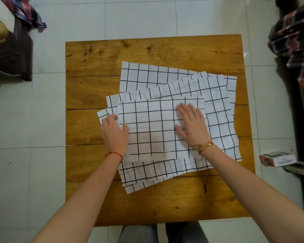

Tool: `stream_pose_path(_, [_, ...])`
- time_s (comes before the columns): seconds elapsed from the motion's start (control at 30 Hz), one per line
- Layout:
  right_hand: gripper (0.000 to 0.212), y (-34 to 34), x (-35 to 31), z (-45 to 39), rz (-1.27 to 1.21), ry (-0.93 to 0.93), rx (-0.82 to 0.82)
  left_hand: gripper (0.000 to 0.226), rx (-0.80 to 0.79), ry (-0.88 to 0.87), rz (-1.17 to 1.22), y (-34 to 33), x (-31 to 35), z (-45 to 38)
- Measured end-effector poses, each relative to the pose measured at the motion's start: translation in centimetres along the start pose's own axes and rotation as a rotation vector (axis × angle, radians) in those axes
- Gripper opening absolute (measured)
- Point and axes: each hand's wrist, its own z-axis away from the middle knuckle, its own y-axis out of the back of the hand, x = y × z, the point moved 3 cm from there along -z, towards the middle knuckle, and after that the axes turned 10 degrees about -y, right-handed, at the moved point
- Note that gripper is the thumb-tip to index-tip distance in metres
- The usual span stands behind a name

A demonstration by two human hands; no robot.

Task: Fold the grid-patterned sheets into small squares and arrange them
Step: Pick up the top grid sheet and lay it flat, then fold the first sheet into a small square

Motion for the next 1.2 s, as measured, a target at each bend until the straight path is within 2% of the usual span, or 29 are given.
stream_pose_path(0.1, [0.071, -0.9, -2.4, 0.6, 0.05, 0.089, -0.019, 0.031, -0.02, 0.172, 0.103, -0.4, -1.3, 1.5])
stream_pose_path(0.23, [0.071, -2.1, -3.5, 1.1, 0.139, 0.079, -0.057, 0.036, -0.077, 0.336, 0.143, -0.8, -1.6, 2.3])
stream_pose_path(0.37, [0.071, -2.8, -3.6, 0.9, 0.158, 0.048, -0.092, 0.038, -0.114, 0.409, 0.206, -1.1, -1.4, 1.9])
stream_pose_path(0.53, [0.07, -2.9, -3.8, 0.9, 0.149, 0.061, -0.078, 0.034, -0.088, 0.466, 0.335, -0.2, -1.4, 2.1])
stream_pose_path(0.63, [0.071, -3.0, -4.0, 1.0, 0.151, 0.08, -0.081, 0.043, -0.133, 0.485, 0.423, 0.5, -1.6, 2.3])
stream_pose_path(0.77, [0.072, -3.1, -4.8, 0.9, 0.14, 0.091, -0.078, 0.049, -0.244, 0.362, 0.544, 2.0, -1.3, 2.4])
stream_pose_path(0.9, [0.074, -3.5, -6.2, 0.9, 0.151, 0.117, -0.093, 0.023, -0.311, 0.16, 0.559, 4.5, -0.1, 3.0])
stream_pose_path(0.93, [0.075, -3.6, -6.6, 0.9, 0.156, 0.125, -0.099, 0.025, -0.336, 0.123, 0.561, 5.0, 0.3, 3.3])
stream_pose_path(1.03, [0.076, -4.1, -7.7, 0.8, 0.165, 0.144, -0.11, 0.052, -0.416, 0.049, 0.559, 6.0, 1.4, 3.8])
stream_pose_path(1.2, [0.079, -4.7, -8.9, 0.9, 0.145, 0.147, -0.107, 0.052, -0.466, -0.08, 0.556, 6.0, 4.6, 5.0])
